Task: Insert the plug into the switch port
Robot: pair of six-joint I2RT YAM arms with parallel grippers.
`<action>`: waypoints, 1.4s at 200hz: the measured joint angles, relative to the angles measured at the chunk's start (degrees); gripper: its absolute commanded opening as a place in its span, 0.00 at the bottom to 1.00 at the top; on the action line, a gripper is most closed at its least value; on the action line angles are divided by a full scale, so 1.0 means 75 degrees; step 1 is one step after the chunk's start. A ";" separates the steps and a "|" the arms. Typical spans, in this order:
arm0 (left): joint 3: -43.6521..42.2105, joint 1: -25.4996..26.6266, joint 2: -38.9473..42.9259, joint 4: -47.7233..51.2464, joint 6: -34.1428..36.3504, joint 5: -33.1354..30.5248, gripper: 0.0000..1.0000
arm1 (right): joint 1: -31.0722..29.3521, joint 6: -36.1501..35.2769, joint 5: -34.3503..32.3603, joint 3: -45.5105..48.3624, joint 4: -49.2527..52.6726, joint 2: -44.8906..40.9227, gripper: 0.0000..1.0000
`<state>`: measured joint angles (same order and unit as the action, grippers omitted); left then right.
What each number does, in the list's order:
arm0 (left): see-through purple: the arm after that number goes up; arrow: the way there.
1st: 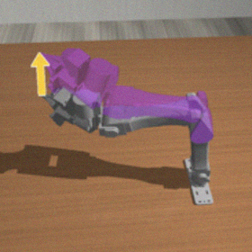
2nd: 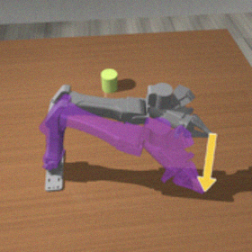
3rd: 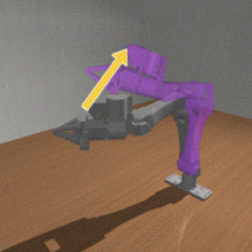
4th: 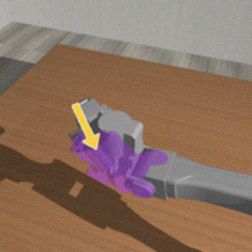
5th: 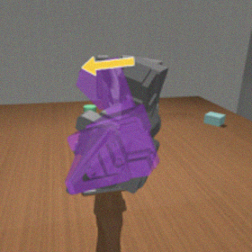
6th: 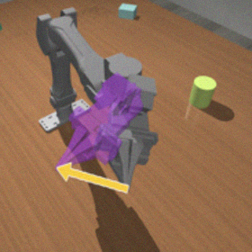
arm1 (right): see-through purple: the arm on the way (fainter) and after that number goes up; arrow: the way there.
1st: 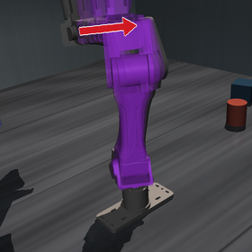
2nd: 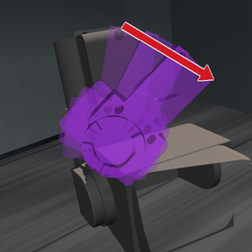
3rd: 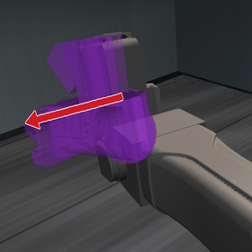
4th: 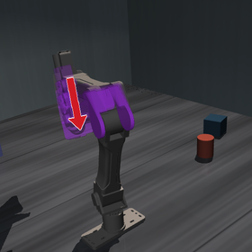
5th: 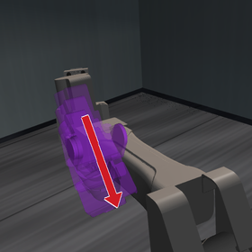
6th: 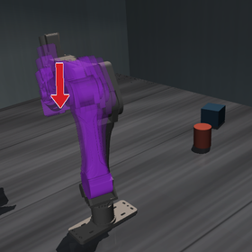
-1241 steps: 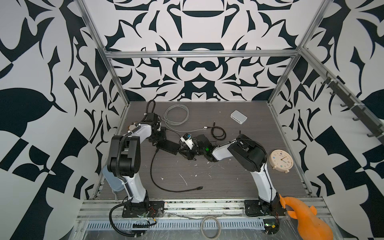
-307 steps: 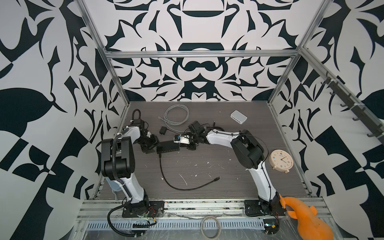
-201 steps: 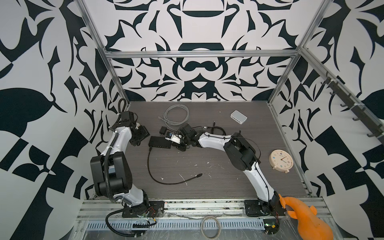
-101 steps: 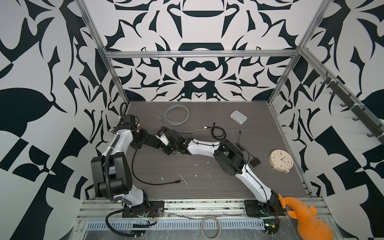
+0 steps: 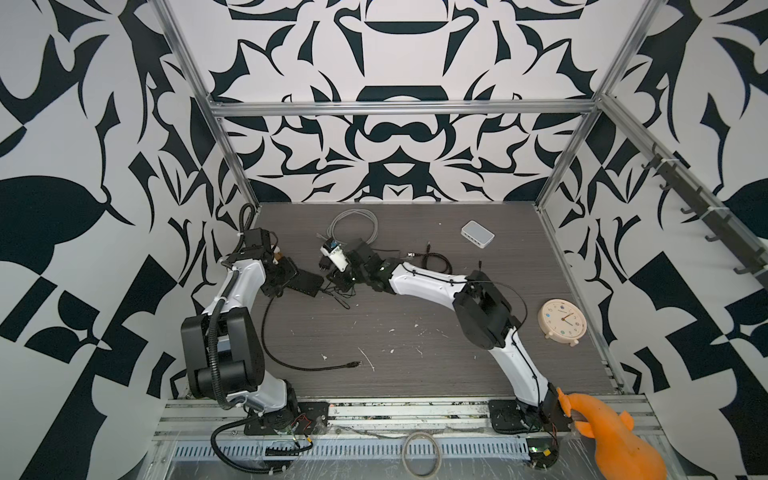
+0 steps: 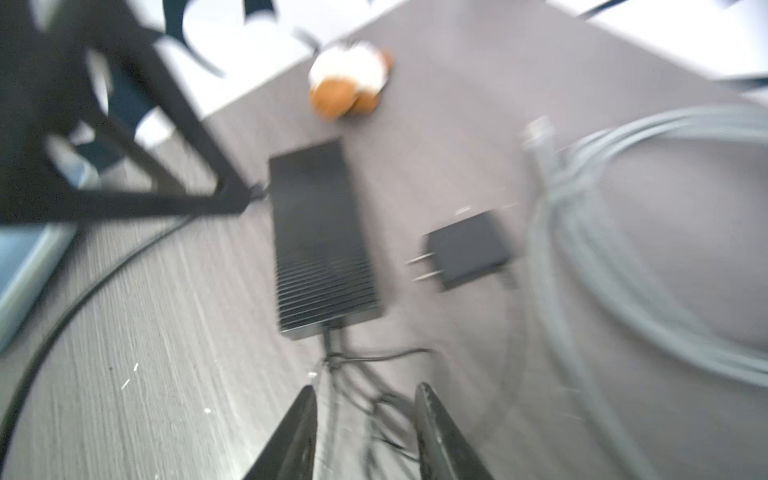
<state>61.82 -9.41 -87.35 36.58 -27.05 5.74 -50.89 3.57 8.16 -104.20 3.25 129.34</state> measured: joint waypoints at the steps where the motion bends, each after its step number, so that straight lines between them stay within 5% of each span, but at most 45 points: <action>1: -0.0003 0.0000 0.0003 0.0000 0.0000 0.0000 0.67 | 0.0029 0.0000 0.0000 0.0015 0.0000 -0.0032 0.45; 65: -0.0274 0.0600 0.0041 -0.0052 -0.0035 -0.0256 0.67 | 0.1075 0.0755 0.0379 0.0210 -0.0009 0.0248 0.51; 166: -0.0335 0.0988 0.0268 -0.0076 -0.0157 -0.0697 0.67 | 0.0332 0.1920 0.1373 0.0796 -0.0810 0.0868 0.51; 280: -0.0335 0.1259 0.0268 -0.0076 -0.0224 -0.0845 0.68 | 0.0082 0.2090 0.2460 -0.0315 -0.0516 0.1268 0.53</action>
<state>59.31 0.03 -85.34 36.01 -28.73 -0.60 -50.28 19.25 26.61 -106.56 -0.62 138.85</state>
